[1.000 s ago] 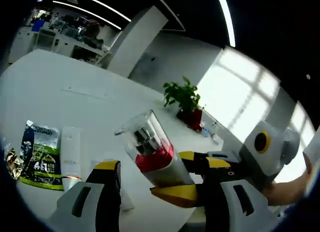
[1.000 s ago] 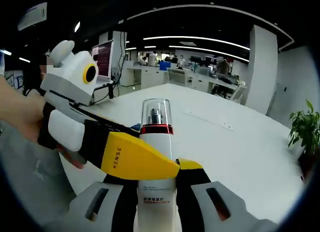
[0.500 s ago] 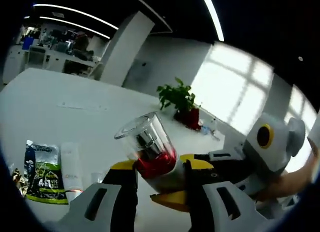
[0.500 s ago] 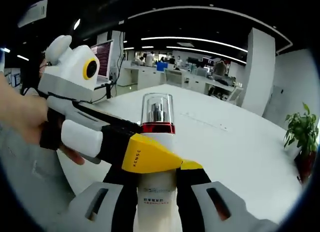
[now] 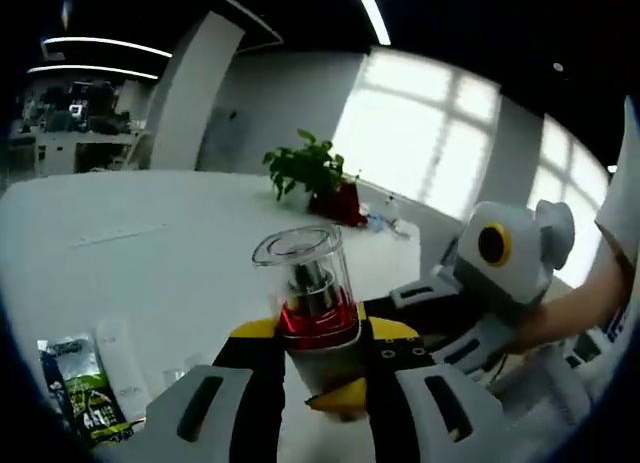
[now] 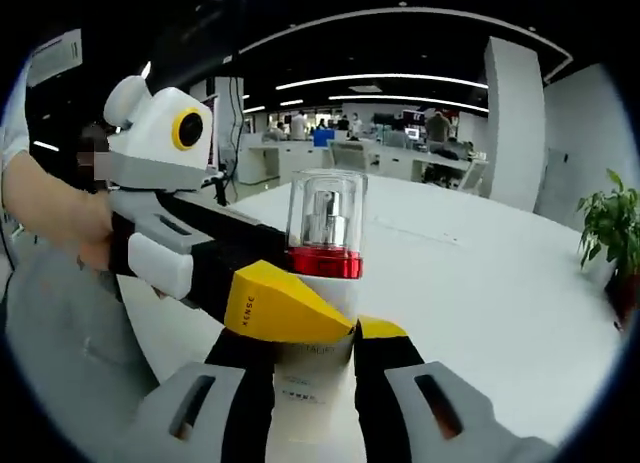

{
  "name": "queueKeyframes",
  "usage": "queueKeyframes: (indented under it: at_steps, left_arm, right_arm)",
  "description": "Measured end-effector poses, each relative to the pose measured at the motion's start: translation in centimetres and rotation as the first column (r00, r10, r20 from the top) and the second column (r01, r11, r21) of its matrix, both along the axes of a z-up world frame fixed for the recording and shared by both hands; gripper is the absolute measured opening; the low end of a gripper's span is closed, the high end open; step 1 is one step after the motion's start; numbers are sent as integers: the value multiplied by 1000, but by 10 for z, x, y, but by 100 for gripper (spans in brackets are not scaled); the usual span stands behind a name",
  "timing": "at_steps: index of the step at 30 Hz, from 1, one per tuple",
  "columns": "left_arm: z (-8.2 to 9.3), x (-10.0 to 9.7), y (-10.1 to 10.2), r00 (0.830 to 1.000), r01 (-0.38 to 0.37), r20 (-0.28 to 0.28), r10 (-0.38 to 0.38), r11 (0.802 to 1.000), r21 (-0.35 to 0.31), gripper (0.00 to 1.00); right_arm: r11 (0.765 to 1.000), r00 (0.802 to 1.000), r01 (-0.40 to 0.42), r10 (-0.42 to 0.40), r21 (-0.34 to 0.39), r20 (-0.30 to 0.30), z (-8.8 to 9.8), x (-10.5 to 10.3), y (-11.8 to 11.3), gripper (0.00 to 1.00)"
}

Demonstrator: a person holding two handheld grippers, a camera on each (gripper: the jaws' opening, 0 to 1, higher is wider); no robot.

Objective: Arrange the skincare products in the storage area until every visible bottle or jar stands upright without overlapping.

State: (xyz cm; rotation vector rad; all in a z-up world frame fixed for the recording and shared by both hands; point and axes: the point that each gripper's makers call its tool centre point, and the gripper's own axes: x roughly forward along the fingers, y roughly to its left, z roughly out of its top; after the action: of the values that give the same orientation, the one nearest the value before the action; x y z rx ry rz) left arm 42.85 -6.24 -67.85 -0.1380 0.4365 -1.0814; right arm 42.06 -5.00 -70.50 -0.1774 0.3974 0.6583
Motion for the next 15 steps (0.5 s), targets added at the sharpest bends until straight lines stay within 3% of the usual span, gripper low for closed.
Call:
queueKeyframes:
  at_steps: [5,15]
  left_arm:
    - [-5,-3,-9,995,91,44,-93,995,49,22]
    - [-20,-6,-13,962,241,98,-255,960,141,22]
  right_arm:
    - [999,999,-49,49,18,-1,-6,0,-6,29]
    - [992,992,-124,124,6,35,-23,2,-4,31]
